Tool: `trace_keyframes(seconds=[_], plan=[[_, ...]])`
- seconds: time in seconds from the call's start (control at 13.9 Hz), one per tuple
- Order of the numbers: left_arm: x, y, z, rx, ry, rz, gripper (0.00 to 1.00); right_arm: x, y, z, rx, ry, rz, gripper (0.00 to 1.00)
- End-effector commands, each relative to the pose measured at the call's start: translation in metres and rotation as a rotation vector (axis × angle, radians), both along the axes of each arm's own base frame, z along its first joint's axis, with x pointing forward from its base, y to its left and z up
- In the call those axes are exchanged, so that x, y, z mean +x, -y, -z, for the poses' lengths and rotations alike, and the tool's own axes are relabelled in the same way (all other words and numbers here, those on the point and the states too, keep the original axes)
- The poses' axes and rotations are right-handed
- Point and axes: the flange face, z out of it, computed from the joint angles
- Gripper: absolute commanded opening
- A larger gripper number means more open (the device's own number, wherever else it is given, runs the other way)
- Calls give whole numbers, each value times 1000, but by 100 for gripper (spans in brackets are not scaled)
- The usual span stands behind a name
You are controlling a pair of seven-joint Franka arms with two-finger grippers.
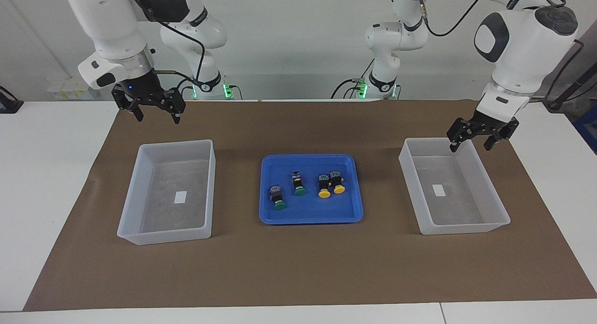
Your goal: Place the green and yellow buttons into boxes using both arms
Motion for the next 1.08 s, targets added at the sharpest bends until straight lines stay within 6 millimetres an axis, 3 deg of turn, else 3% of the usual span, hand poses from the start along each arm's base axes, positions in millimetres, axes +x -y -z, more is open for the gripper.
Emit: trace_keyframes(seconds=[0.0, 0.36, 0.65, 1.01], plan=[[-13, 0, 2, 14, -8, -12, 100, -1, 2, 0, -1, -11, -22, 100], [-11, 20, 11, 3, 3, -64, 100, -1, 2, 0, 1, -11, -22, 100], [-16, 21, 22, 3, -3, -63, 100, -1, 2, 0, -1, -11, -21, 100], [-23, 37, 33, 1, 20, -30, 100, -1, 2, 0, -1, -11, -21, 100]])
